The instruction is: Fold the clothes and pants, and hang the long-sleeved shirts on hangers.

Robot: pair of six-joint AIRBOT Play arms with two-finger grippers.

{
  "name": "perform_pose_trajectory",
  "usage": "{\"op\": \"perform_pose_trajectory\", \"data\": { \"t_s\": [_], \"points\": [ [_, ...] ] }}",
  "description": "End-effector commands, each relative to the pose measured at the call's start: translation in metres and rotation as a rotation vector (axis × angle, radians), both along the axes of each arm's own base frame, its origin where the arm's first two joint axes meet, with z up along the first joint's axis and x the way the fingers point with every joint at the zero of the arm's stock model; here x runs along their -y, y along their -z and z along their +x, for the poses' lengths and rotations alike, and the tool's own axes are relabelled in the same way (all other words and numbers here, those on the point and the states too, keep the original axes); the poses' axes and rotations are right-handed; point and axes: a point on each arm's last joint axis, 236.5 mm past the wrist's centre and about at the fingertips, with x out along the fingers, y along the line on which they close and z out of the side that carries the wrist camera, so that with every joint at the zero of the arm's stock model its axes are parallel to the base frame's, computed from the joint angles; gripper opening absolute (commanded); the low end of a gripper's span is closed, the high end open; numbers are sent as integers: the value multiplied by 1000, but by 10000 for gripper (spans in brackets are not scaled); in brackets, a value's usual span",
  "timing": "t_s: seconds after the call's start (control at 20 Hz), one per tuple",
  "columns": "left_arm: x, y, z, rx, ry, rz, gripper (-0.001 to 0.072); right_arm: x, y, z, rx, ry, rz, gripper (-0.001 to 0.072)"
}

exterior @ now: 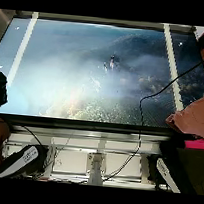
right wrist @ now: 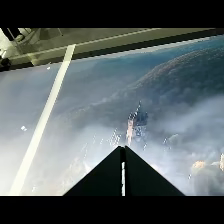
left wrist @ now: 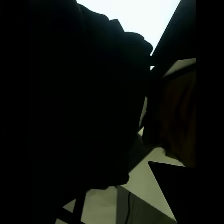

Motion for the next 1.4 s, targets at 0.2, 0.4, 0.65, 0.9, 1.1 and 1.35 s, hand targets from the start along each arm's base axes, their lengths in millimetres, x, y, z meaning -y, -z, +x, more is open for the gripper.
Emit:
{"op": "perform_pose_trajectory", "data": {
  "t_s": [0.2, 0.4, 0.65, 0.9, 1.1, 1.35],
  "points": [
    [-36, 44, 14, 45, -136, -51, 711, 0, 0, 0, -1, -1, 0, 26],
    [-39, 82, 23, 139, -340, -146, 709, 0, 0, 0, -1, -1, 0, 26],
    [-36, 130, 29, 27, -340, -209, 705, 0, 0, 0, -1, -1, 0, 26],
    [-50, 148, 49, 32, -281, -176, 704, 0, 1, 0, -2, -1, 1, 26],
    [-59, 141, 80, 214, -295, -163, 703, 0, 0, 0, -1, -1, 0, 26],
    [-54, 164, 85, 247, -368, -228, 282, 0, 0, 0, -1, -1, 0, 26]
  ]
}}
